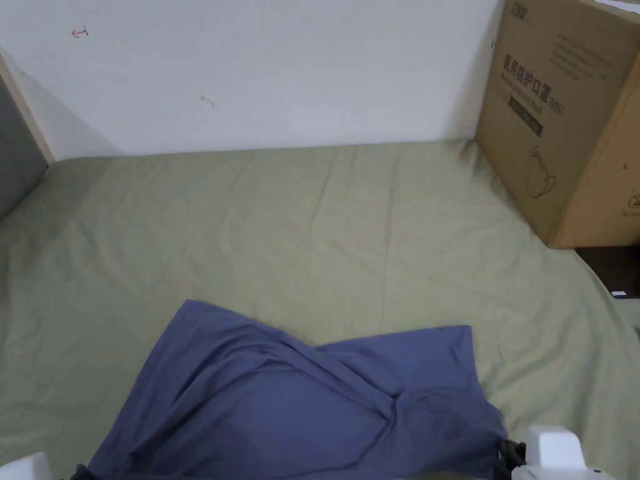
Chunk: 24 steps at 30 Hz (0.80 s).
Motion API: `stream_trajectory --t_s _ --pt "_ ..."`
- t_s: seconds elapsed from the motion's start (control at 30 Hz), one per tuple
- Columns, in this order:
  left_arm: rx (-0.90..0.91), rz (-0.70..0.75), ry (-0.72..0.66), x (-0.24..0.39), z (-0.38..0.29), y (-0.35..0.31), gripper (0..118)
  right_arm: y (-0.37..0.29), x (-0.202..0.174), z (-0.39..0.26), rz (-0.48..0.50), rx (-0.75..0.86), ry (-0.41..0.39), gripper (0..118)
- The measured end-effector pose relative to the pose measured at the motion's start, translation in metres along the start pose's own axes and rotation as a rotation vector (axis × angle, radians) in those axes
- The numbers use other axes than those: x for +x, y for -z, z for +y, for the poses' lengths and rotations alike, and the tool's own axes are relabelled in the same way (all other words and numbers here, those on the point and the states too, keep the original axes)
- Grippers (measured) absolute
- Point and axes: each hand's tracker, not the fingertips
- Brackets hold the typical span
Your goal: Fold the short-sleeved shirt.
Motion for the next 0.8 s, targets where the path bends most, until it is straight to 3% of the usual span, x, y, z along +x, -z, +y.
stream_trajectory --t_s 0.3,0.5,0.8 --pt "0.236 -0.084 -0.074 0.007 0.084 -0.053 5 0.006 0.001 0.070 0.073 0.263 0.062 1" --pt "0.377 -0.133 -0.061 0.032 0.175 -0.088 5 0.023 -0.002 0.162 0.094 0.419 0.024 1" --pt "0.505 -0.146 0.008 0.087 0.308 -0.107 4 0.045 -0.006 0.299 0.129 0.571 0.034 1"
